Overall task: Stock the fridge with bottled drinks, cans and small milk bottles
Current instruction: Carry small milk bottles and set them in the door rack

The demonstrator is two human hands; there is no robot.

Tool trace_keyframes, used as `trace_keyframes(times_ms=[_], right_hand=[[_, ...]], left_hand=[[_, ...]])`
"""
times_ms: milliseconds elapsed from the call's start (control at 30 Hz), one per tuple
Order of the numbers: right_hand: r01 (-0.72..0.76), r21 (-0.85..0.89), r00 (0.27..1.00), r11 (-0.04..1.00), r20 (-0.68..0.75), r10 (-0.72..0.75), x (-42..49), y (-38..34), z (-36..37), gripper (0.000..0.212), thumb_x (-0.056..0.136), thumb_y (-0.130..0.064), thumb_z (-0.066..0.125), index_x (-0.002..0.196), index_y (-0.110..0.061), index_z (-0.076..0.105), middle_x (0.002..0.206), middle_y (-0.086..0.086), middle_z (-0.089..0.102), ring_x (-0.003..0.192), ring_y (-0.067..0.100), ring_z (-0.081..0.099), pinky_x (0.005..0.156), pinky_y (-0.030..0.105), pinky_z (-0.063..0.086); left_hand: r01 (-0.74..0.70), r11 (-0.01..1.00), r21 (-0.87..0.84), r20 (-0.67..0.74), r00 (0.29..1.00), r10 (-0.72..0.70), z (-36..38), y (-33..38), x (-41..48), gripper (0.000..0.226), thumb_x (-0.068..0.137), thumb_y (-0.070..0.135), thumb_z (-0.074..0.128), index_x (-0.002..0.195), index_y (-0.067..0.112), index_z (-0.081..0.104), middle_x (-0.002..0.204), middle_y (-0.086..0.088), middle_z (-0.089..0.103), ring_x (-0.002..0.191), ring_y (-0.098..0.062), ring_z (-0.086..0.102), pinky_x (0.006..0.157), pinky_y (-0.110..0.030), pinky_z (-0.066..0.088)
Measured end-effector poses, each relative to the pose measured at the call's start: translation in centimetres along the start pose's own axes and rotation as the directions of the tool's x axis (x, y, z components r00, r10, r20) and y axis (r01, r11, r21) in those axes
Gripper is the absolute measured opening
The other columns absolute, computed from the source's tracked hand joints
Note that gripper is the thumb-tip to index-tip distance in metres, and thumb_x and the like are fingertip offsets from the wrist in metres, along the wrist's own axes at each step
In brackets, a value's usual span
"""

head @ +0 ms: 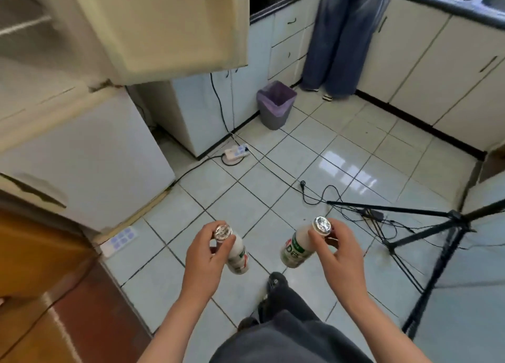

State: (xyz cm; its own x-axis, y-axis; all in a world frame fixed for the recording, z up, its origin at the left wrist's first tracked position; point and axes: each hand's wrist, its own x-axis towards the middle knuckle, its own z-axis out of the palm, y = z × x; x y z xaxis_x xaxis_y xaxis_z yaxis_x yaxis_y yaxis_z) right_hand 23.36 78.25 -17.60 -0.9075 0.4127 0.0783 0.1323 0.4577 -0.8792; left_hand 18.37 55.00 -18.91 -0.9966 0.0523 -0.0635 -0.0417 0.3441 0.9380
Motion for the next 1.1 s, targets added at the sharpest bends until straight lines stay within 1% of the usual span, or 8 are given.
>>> trace_keyframes(times_ms=[100,300,400,567,667,767,933,1100], right_hand=[[0.042,-0.021,0.994,0.999,0.105,-0.039,4.0,-1.2,4.4,0.016,0.085,-0.035,0.060,0.091,-0.047,0.052,0.093,-0.021,0.059,0.089,-0.002,0.056,0.072,0.021,0.046],[0.102,0.016,0.950,0.995,0.295,-0.102,14.8,-4.1,15.4,0.010,0.086,-0.036,0.060,0.095,-0.040,0.056,0.096,-0.018,0.060,0.088,-0.001,0.057,0.073,0.027,0.051],[0.168,0.047,0.925,0.985,0.337,-0.174,21.1,-7.4,20.4,0.014,0.086,-0.034,0.060,0.095,-0.043,0.053,0.095,-0.020,0.059,0.089,-0.005,0.055,0.075,0.026,0.050],[0.285,0.103,0.908,0.953,0.290,-0.303,30.5,-13.3,26.1,0.012,0.082,-0.058,0.050,0.091,-0.049,0.049,0.094,-0.025,0.056,0.091,-0.005,0.053,0.069,0.011,0.041],[0.324,0.115,0.899,0.939,0.271,-0.344,35.0,-16.3,28.3,0.010,0.079,-0.059,0.048,0.088,-0.055,0.047,0.093,-0.024,0.056,0.090,-0.004,0.052,0.069,0.014,0.041],[0.357,0.112,0.897,0.928,0.235,-0.373,38.1,-18.3,29.6,0.010,0.080,-0.056,0.049,0.089,-0.052,0.047,0.093,-0.021,0.055,0.091,-0.002,0.053,0.071,0.017,0.043],[0.334,0.146,0.926,0.931,0.137,-0.353,41.4,-20.8,31.0,0.010,0.080,-0.054,0.050,0.088,-0.048,0.050,0.092,-0.019,0.057,0.090,0.000,0.055,0.075,0.024,0.048],[0.337,0.146,0.939,0.930,0.011,-0.343,44.5,-23.9,31.2,0.008,0.082,-0.053,0.050,0.090,-0.051,0.051,0.094,-0.024,0.058,0.090,0.003,0.057,0.076,0.028,0.049]], left_hand=[[0.080,0.996,-0.036,-0.083,0.993,-0.083,-2.2,-1.4,2.5,0.021,0.089,0.019,0.062,0.105,0.032,0.059,0.104,0.011,0.061,0.092,0.005,0.056,0.068,-0.006,0.044],[0.143,0.989,-0.039,-0.274,0.950,-0.148,-8.0,-3.8,11.5,0.023,0.090,0.020,0.061,0.097,0.041,0.056,0.100,0.015,0.063,0.091,0.003,0.059,0.070,-0.016,0.049],[0.170,0.985,-0.035,-0.368,0.914,-0.171,-11.3,-3.5,17.5,0.025,0.090,0.018,0.061,0.098,0.041,0.055,0.100,0.013,0.062,0.091,-0.002,0.059,0.068,-0.017,0.048],[0.154,0.988,0.013,-0.413,0.901,-0.135,-16.7,-2.0,27.8,0.023,0.090,0.017,0.060,0.099,0.037,0.055,0.102,0.013,0.061,0.094,-0.002,0.058,0.070,-0.011,0.044],[0.117,0.993,0.028,-0.436,0.895,-0.093,-18.3,-0.8,32.9,0.021,0.090,0.016,0.061,0.102,0.033,0.055,0.101,0.013,0.060,0.091,0.001,0.057,0.068,-0.009,0.044],[0.053,0.999,-0.012,-0.457,0.888,-0.052,-19.0,0.4,36.5,0.026,0.090,0.014,0.060,0.099,0.038,0.055,0.099,0.015,0.061,0.088,0.008,0.057,0.067,-0.006,0.045],[-0.092,0.993,-0.076,-0.416,0.908,0.052,-20.2,2.9,41.7,0.027,0.091,0.015,0.059,0.100,0.040,0.057,0.100,0.016,0.063,0.091,0.004,0.059,0.072,-0.009,0.047],[-0.247,0.963,-0.106,-0.348,0.916,0.197,-22.0,7.2,46.7,0.018,0.084,0.034,0.057,0.101,0.041,0.057,0.102,0.019,0.065,0.094,0.003,0.060,0.074,-0.009,0.046]])
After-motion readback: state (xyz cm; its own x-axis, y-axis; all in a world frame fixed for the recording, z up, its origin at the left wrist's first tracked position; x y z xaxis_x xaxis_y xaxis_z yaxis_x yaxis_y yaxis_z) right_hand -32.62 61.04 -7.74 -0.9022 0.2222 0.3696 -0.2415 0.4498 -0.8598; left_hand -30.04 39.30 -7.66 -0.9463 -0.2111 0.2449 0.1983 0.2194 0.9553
